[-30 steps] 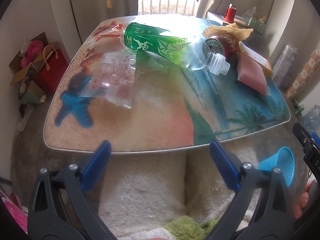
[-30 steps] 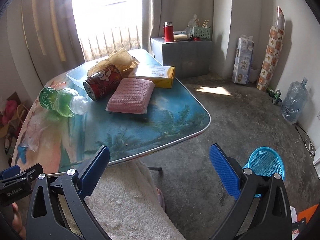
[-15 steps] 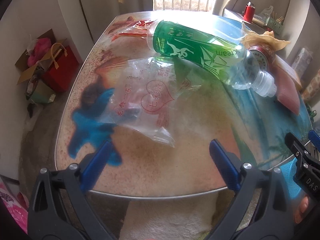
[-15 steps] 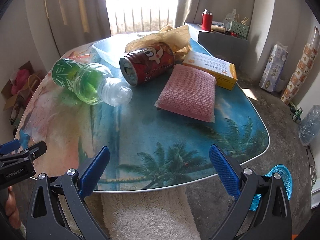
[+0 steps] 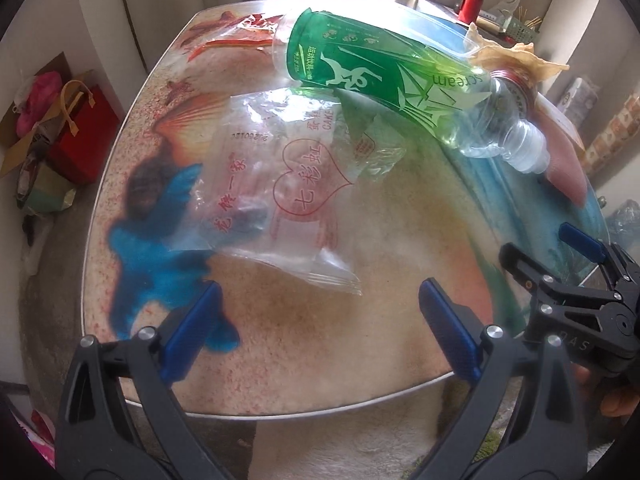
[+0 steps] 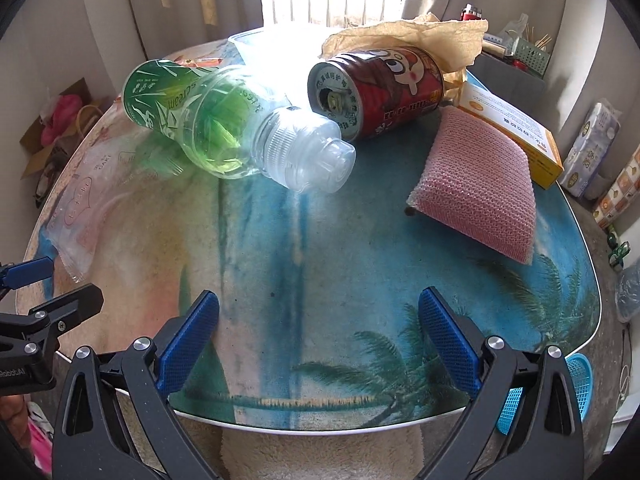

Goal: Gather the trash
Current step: 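Reach the left gripper to the pink sponge and grasp it, then grasp the orange-white capsule box with the right gripper while the left holds the sponge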

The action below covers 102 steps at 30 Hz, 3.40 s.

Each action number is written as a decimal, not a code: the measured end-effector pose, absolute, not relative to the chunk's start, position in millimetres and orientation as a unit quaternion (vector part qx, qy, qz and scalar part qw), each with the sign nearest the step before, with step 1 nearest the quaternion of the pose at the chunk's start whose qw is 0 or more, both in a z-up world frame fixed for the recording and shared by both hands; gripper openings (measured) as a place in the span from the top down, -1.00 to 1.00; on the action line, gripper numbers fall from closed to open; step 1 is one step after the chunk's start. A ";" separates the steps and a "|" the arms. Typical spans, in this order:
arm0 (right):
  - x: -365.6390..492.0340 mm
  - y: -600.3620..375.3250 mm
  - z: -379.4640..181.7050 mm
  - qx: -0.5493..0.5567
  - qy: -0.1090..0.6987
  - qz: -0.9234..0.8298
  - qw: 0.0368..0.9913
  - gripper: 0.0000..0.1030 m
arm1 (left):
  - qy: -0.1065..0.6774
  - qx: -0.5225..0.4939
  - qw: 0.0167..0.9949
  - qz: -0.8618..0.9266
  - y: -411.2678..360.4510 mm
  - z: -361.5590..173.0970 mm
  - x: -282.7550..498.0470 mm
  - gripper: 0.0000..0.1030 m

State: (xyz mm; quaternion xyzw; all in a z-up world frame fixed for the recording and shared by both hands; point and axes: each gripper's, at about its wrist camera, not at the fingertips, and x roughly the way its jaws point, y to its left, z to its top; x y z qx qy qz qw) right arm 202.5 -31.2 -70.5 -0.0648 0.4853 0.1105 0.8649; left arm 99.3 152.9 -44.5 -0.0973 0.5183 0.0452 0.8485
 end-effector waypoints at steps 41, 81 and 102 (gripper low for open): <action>161.2 -280.4 16.3 0.161 0.307 0.033 0.937 -0.82 | 0.435 0.094 0.887 -0.125 -112.3 -10.1 236.6 -0.83; 400.3 -212.7 -48.5 0.026 0.496 0.311 0.810 -0.82 | 0.509 0.074 0.850 -0.117 -94.2 -39.2 165.8 -0.51; 300.9 -233.5 -49.8 -0.014 0.517 0.178 0.837 -0.36 | 0.513 -0.003 0.848 -0.133 -72.3 -42.7 187.3 -0.54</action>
